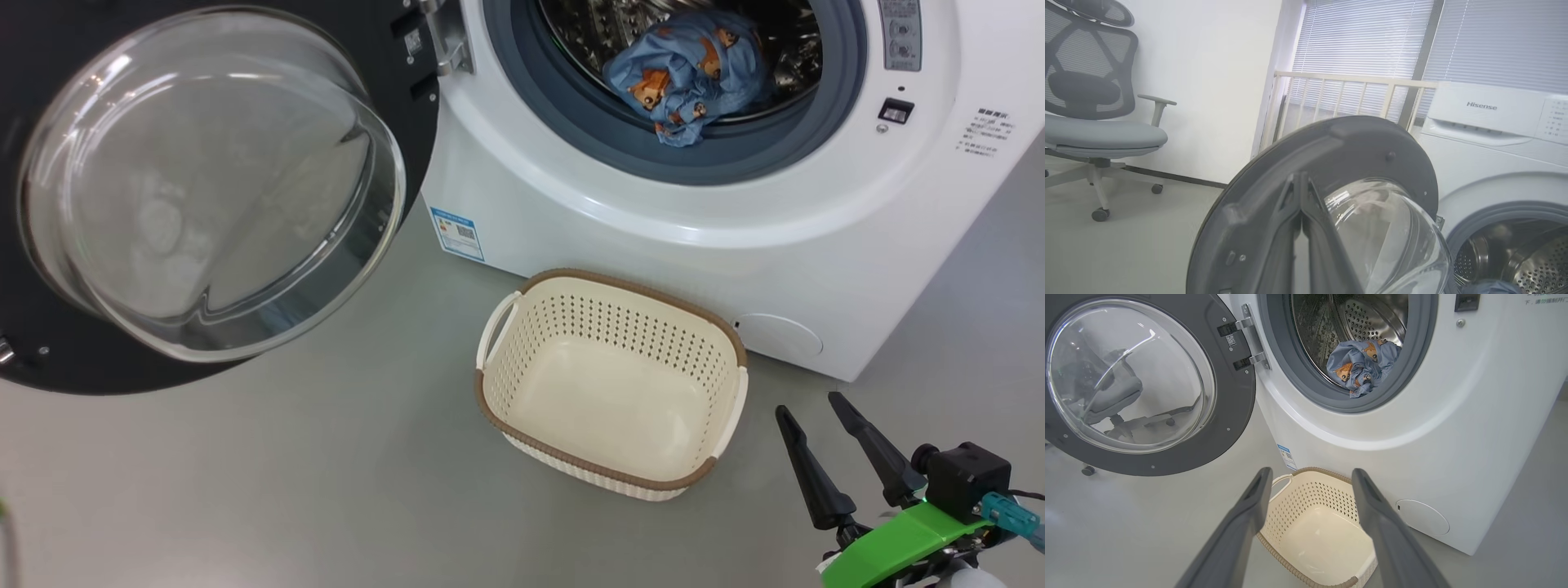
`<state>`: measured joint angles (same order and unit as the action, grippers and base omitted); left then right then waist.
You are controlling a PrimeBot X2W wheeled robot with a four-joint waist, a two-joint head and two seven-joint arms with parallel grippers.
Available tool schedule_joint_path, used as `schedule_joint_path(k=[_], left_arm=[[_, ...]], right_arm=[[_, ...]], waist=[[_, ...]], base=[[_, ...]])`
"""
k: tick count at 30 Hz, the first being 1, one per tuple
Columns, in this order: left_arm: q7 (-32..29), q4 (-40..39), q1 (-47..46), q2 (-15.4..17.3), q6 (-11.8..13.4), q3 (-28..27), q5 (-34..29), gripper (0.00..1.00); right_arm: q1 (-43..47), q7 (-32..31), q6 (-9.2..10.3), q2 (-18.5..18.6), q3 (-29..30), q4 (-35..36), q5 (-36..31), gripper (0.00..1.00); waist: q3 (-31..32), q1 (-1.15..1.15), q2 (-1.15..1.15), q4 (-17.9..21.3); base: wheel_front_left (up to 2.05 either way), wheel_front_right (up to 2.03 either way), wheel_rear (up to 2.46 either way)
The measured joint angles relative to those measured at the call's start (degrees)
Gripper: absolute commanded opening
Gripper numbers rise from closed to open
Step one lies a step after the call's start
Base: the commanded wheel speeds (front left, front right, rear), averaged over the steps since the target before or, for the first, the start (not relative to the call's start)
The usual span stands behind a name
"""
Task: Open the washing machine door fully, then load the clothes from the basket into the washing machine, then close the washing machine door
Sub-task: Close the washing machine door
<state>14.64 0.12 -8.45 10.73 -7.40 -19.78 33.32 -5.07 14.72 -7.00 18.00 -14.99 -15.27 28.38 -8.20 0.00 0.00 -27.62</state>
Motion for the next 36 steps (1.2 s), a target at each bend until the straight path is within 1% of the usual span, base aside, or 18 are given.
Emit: schedule_joint_path(k=[3,5,6,9,11,15,17,18,21,22,26,29,34,36], left_arm=[[0.0,0.8,-5.2,5.2,0.0,-1.7,6.8,0.0],[0.1,3.0,-9.1,8.3,0.0,-2.4,12.4,0.0],[0.1,3.0,-9.1,8.3,0.0,-2.4,12.4,0.0],[-0.1,9.3,-14.9,13.5,0.0,-3.1,19.9,0.0],[-1.6,14.3,-18.7,16.6,0.0,-3.3,24.9,0.0],[-5.9,24.9,-26.2,21.4,0.0,-3.2,33.0,0.0],[-8.3,29.2,-29.1,23.3,0.1,-2.4,35.2,0.0],[-10.5,31.5,-30.6,24.1,0.1,-2.0,37.2,0.0],[-16.3,37.0,-33.7,25.9,0.1,0.3,40.1,0.0],[-19.4,40.7,-35.3,26.8,0.1,1.5,41.1,0.0],[-24.3,47.2,-38.4,28.7,0.1,2.8,43.1,0.0],[-28.0,50.5,-40.6,30.0,0.1,4.3,43.6,0.0],[-33.7,54.2,-43.2,30.1,0.1,6.4,44.2,0.0],[-34.6,54.4,-43.5,30.2,0.1,6.7,44.3,0.0]], right_arm=[[-0.2,0.0,0.0,0.1,0.0,0.1,0.0,1.0],[-0.2,0.0,0.0,0.4,0.0,0.2,0.0,1.0],[-0.2,0.0,0.0,0.4,0.0,0.2,0.0,1.0],[-0.5,0.0,0.0,0.8,-0.1,0.2,0.0,1.0],[-1.2,0.0,0.0,1.0,-0.2,0.3,0.0,1.0],[-2.5,0.0,0.0,1.7,-0.5,0.5,0.0,1.0],[-2.9,0.0,0.0,1.9,-0.6,0.6,0.0,1.0],[-2.9,0.0,0.0,1.9,-0.7,0.6,0.0,1.0],[-2.9,0.0,0.0,2.1,-0.8,0.6,0.0,1.0],[-3.0,0.0,0.0,2.5,-1.3,0.6,-0.3,1.0],[-4.4,0.0,0.0,3.1,-1.9,0.7,-0.6,1.0],[-5.0,0.0,0.0,3.6,-2.0,0.7,-0.6,1.0],[-5.0,0.0,0.0,4.0,-2.2,0.7,-0.6,1.0],[-5.0,0.0,0.0,4.1,-2.3,0.8,-0.6,1.0]], waist=[[-1.1,0.0,0.0,0.3],[-2.0,0.0,0.0,0.5],[-2.0,0.0,0.0,0.5],[-3.4,0.0,0.0,0.8],[-4.2,0.0,0.0,1.1],[-5.8,0.0,0.0,1.8],[-6.4,0.0,0.0,2.2],[-6.8,0.0,0.0,2.4],[-7.9,0.0,0.0,2.9],[-8.6,0.0,0.0,3.0],[-9.8,0.0,0.0,3.3],[-10.5,0.0,0.0,3.4],[-11.5,0.0,0.0,3.4],[-11.7,0.0,0.0,3.3]], base=[[0.0,0.0,0.0],[0.0,0.0,0.0],[0.0,0.0,0.0],[0.0,0.0,0.0],[0.0,0.0,0.0],[0.0,0.0,0.0],[0.0,0.0,0.0],[0.0,0.0,0.0],[0.0,0.0,0.0],[0.0,0.0,0.0],[0.0,0.0,0.0],[0.0,0.0,0.0],[0.0,0.0,0.0],[0.0,0.0,0.0]])
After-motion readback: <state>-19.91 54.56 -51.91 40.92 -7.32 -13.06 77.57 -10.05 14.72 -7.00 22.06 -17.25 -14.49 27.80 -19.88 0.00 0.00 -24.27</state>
